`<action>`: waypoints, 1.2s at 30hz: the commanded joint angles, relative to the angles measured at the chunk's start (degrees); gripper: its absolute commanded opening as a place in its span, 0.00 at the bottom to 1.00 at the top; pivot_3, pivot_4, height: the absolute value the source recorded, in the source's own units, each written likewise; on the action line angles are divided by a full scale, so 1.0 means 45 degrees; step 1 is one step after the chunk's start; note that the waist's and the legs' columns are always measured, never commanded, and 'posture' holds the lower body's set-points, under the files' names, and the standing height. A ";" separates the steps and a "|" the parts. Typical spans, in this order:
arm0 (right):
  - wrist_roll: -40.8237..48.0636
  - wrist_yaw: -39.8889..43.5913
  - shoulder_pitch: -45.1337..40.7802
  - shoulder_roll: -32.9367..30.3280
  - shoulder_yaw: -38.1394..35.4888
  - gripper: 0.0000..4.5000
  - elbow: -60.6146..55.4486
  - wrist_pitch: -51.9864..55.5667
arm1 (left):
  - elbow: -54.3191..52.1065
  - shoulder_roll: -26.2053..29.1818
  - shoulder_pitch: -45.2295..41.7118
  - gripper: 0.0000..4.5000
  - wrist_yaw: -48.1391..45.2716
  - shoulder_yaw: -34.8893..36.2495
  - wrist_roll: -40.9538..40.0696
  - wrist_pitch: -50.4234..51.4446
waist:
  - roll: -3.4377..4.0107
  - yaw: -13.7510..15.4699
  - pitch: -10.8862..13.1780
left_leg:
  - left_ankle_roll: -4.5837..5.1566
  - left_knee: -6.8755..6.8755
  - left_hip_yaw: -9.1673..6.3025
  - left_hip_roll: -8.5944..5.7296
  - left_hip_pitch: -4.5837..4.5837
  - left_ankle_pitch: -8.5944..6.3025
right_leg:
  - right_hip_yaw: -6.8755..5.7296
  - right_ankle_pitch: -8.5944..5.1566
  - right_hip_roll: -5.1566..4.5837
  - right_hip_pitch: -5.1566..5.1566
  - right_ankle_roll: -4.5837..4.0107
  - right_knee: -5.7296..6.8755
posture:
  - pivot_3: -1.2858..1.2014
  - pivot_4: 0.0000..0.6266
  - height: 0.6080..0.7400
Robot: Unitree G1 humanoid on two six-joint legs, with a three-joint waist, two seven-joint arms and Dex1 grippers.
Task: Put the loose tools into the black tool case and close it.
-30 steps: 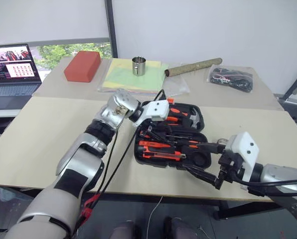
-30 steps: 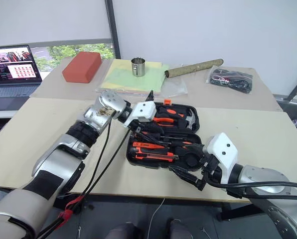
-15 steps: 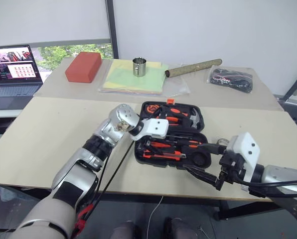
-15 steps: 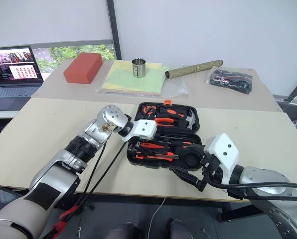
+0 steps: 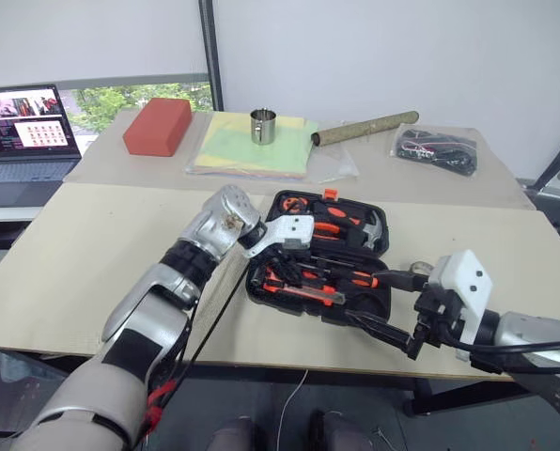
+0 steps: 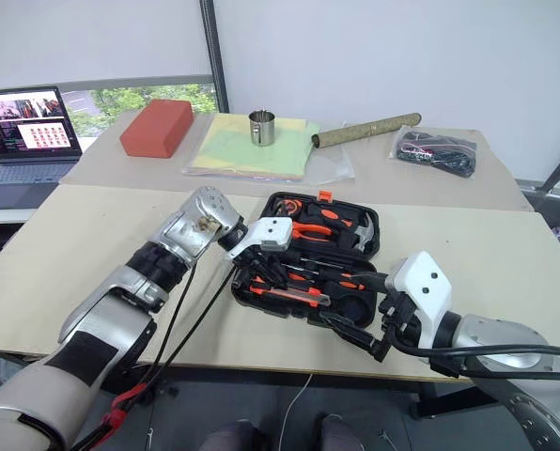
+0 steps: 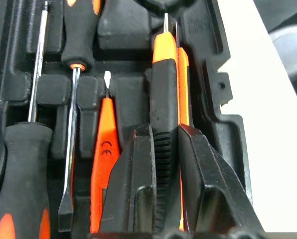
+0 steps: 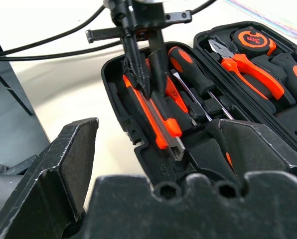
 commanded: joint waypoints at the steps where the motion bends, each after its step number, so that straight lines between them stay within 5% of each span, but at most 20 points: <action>1: 0.0103 -0.0101 -0.0004 -0.0095 -0.0316 1.00 -0.0348 0.0006 | 0.0063 -0.0105 -0.0633 0.06 -0.0226 -0.0208 -0.1002 0.1001 | 0.0000 -0.0003 0.0000 | 0.0000 -0.0001 0.0001 0.0001 0.0001 0.0000 | -0.0001 0.0000 0.0000 0.0000 0.0001 0.0000 | 0.52 0.24 1.00; 12: 0.0264 -0.0247 0.0216 -0.0117 -0.0563 1.00 -0.0475 0.0006 | 0.1401 -0.0261 -0.0284 0.06 0.0126 -0.0711 0.0265 -0.0892 | -0.0001 0.0007 0.0000 | 0.0000 0.0002 -0.0005 0.0003 0.0005 0.0000 | 0.0061 0.0001 -0.0011 -0.0002 -0.0002 0.0003 | 0.52 0.24 1.00; 14: 0.0281 -0.0255 0.0207 -0.0135 -0.0562 1.00 -0.0452 -0.0002 | 0.1355 -0.0217 -0.0270 0.28 -0.0101 -0.0658 0.0098 -0.1005 | 0.0000 0.0007 0.0000 | 0.0001 0.0002 -0.0005 0.0003 0.0008 -0.0001 | 0.0064 0.0002 -0.0014 -0.0002 -0.0003 0.0003 | 0.52 0.24 1.00; 21: 0.0368 -0.0284 0.0214 -0.0190 -0.0544 1.00 -0.0450 0.0000 | 0.0222 0.0781 -0.0431 0.81 -0.0226 -0.0395 -0.2625 -0.1228 | -0.0001 0.0010 0.0000 | 0.0003 0.0052 -0.0015 0.0011 -0.0016 -0.0002 | 0.0064 0.0005 -0.0033 -0.0010 -0.0005 0.0018 | 0.52 0.24 1.00; 22: 0.0381 -0.0286 0.0228 -0.0195 -0.0550 1.00 -0.0451 -0.0001 | 0.0033 0.0977 -0.0396 0.81 -0.0226 -0.0414 -0.3112 -0.1315 | -0.0001 0.0010 0.0000 | 0.0003 0.0059 -0.0018 0.0014 -0.0022 -0.0002 | 0.0063 0.0006 -0.0037 -0.0012 -0.0006 0.0019 | 0.52 0.24 1.00; 25: 0.0364 -0.0287 0.0266 -0.0177 -0.0512 1.00 -0.0428 -0.0018 | -0.0198 0.1359 0.0296 0.69 -0.0226 0.0107 -0.3529 -0.3219 | 0.0001 0.0014 -0.0001 | 0.0004 0.0067 -0.0027 0.0019 -0.0032 -0.0003 | 0.0061 0.0006 -0.0060 -0.0020 -0.0007 0.0021 | 0.52 0.24 1.00; 33: 0.0358 -0.0240 0.0144 -0.0206 -0.0436 1.00 -0.0301 -0.0012 | 0.0414 0.1114 0.1400 0.01 -0.0070 0.0553 -0.2550 -0.6155 | 0.0003 0.0056 -0.0002 | 0.0002 0.0086 -0.0022 0.0007 -0.0043 -0.0003 | 0.0039 0.0016 -0.0022 -0.0014 -0.0009 0.0019 | 0.52 0.24 1.00; 36: 0.0359 -0.0217 0.0133 -0.0220 -0.0445 1.00 -0.0272 -0.0004 | 0.0776 0.0860 0.1428 0.00 0.0402 0.0644 -0.2080 -0.6239 | 0.0004 0.0052 -0.0002 | 0.0003 0.0088 -0.0020 0.0000 -0.0048 -0.0003 | 0.0045 0.0025 -0.0023 -0.0013 0.0006 0.0010 | 0.52 0.24 1.00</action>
